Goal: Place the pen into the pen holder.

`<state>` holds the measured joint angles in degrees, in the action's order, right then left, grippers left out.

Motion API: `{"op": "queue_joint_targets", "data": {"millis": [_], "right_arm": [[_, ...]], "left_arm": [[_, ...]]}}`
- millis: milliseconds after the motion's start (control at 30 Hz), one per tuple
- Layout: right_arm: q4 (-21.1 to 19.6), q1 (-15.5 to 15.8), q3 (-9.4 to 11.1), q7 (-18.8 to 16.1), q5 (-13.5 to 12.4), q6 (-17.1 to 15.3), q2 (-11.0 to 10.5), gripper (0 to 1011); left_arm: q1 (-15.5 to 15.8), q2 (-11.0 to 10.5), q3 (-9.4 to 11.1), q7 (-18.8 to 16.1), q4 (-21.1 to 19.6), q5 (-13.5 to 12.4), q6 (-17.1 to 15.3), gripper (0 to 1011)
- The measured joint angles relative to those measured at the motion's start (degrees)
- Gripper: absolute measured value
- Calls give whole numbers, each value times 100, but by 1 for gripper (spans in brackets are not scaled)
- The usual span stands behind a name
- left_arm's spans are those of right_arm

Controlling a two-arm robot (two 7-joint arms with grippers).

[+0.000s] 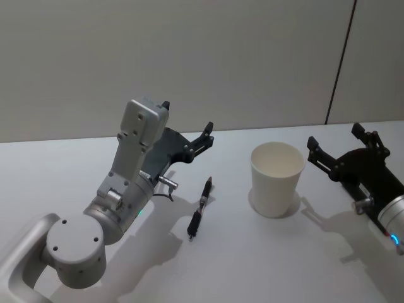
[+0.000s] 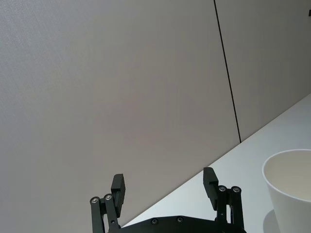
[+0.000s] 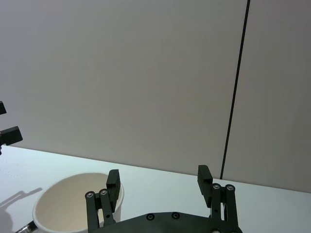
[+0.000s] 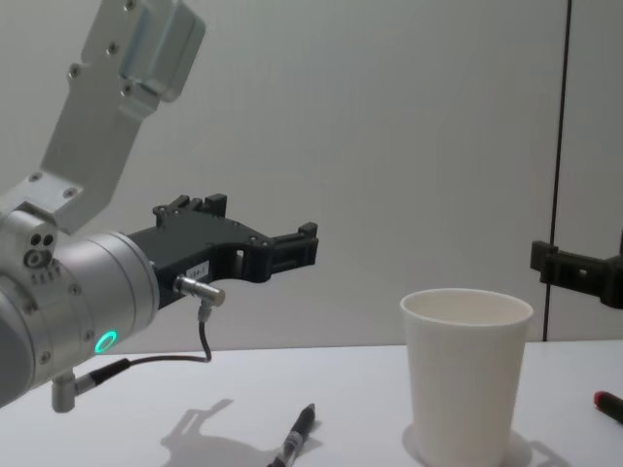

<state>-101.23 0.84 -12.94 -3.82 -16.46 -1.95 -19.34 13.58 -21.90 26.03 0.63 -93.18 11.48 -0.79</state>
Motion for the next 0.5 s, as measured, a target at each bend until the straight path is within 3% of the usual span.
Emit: {"op": "queue_joint_targets", "data": {"millis": [500], "right_arm": [[0,0,0,0,0,0,0,1001]], "left_arm": [[0,0,0,0,0,0,0,1001]]}}
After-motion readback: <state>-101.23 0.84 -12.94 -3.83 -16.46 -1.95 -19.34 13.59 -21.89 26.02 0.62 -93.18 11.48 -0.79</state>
